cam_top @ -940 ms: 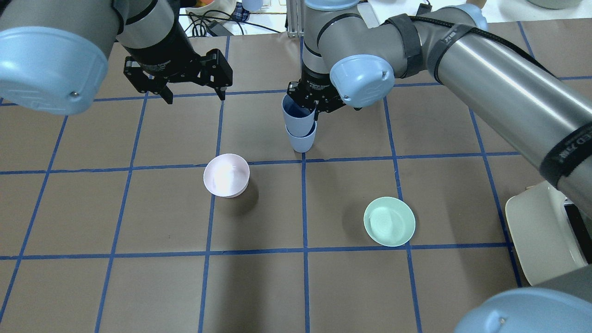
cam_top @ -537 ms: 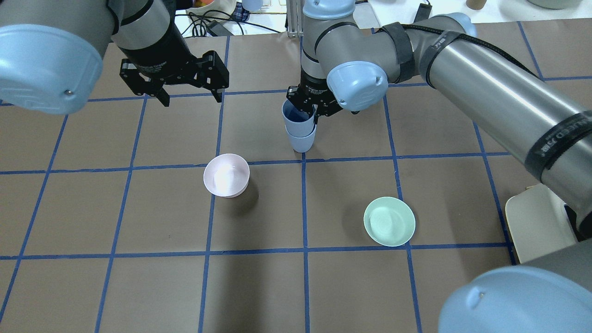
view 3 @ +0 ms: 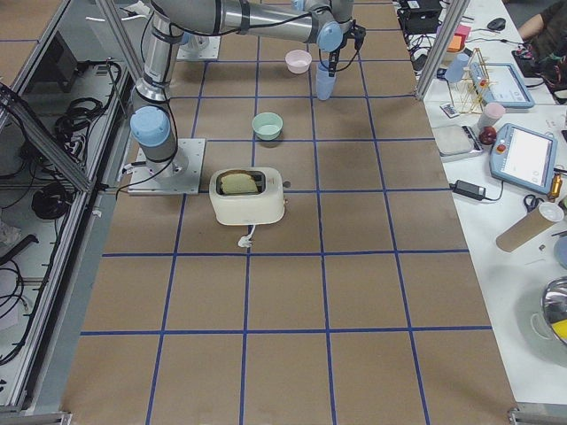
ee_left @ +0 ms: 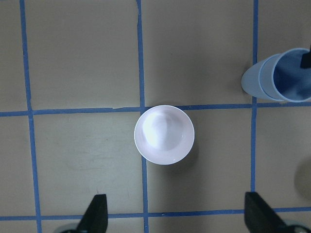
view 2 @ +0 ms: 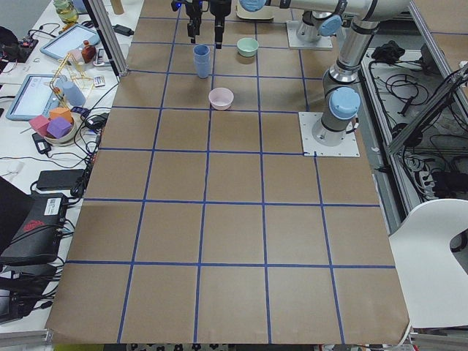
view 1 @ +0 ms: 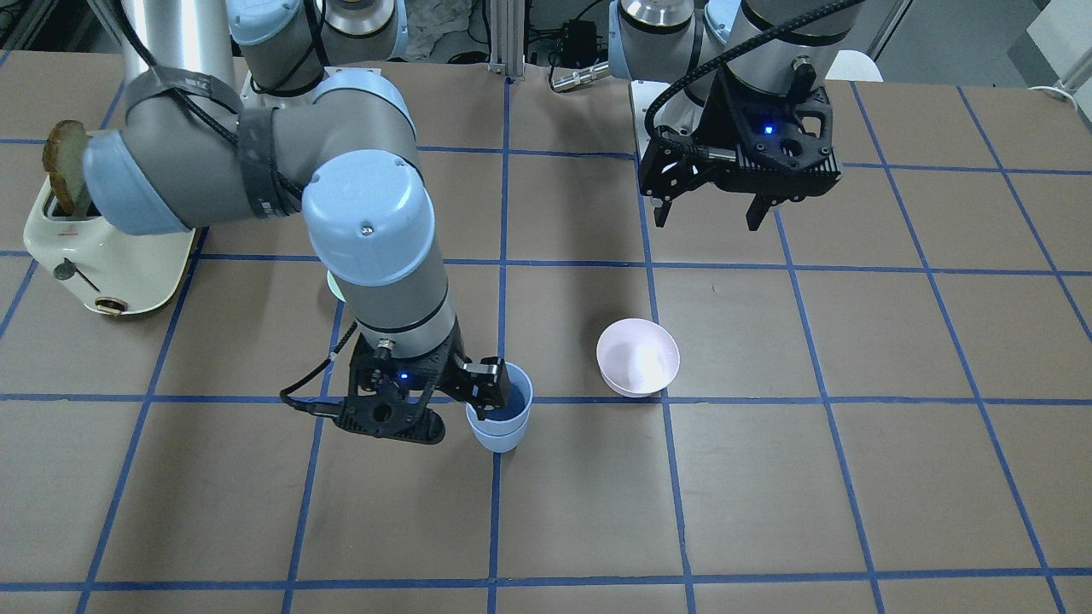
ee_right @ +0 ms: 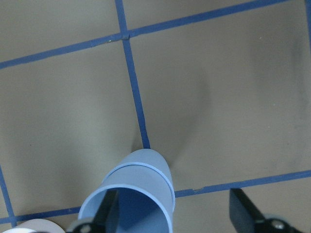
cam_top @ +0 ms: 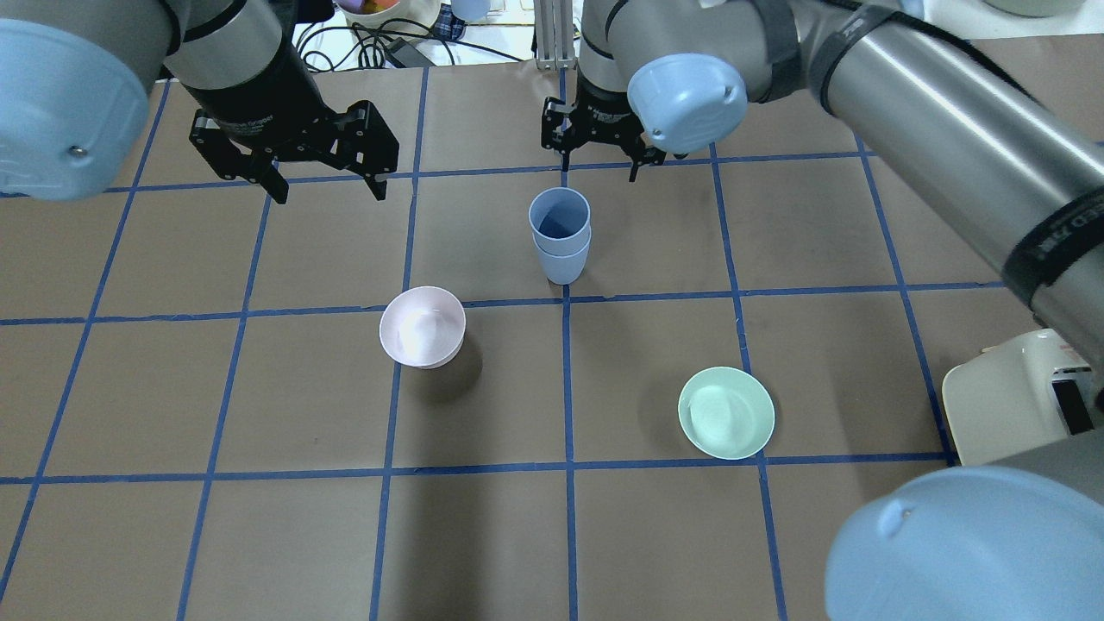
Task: Stack blue cups with both arms
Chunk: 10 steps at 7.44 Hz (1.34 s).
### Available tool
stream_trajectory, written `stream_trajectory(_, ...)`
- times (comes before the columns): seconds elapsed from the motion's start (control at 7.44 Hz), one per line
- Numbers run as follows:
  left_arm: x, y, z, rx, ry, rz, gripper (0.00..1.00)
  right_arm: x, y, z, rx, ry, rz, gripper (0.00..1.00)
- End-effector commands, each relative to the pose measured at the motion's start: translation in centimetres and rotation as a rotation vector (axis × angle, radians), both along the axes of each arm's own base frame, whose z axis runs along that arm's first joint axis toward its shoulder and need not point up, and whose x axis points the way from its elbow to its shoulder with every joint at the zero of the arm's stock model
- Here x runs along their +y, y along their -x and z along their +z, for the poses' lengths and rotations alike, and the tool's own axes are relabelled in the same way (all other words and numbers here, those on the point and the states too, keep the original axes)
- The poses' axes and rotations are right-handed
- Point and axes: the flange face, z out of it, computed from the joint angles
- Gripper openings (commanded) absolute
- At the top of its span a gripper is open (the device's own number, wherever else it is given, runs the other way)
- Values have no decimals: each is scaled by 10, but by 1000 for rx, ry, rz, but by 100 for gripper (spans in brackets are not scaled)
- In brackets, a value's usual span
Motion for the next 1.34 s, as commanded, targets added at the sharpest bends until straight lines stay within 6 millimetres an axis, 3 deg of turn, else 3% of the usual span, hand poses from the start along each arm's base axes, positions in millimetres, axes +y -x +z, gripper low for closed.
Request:
stream_trajectory(0.0, 3, 0, -1, -2, -4, -3, 100, 2, 78, 73, 101, 37, 198, 100)
stream_trajectory(0.13, 3, 0, -2, -4, -5, -3, 100, 16, 118, 102, 108, 11, 232, 100)
stream_trajectory(0.27, 3, -1, -2, -7, -5, -3, 100, 37, 157, 114, 95, -78, 297, 100)
stream_trajectory(0.4, 3, -1, -2, -7, -5, -3, 100, 53, 168, 132, 91, -61, 300, 100)
stream_trajectory(0.67, 3, -1, 0, -7, -2, -2, 100, 89, 165, 126, 84, -53, 231, 100)
stream_trajectory(0.81, -3, -1, -10, 0, -17, 1, 100, 89, 164, 128, 92, 22, 215, 100)
stream_trajectory(0.94, 3, -1, -4, -3, -8, -5, 100, 87, 163, 137, 97, 77, 206, 100)
stream_trajectory(1.21, -1, -5, 1, 2, -9, 7, 100, 87, 160, 135, 96, 73, 204, 100)
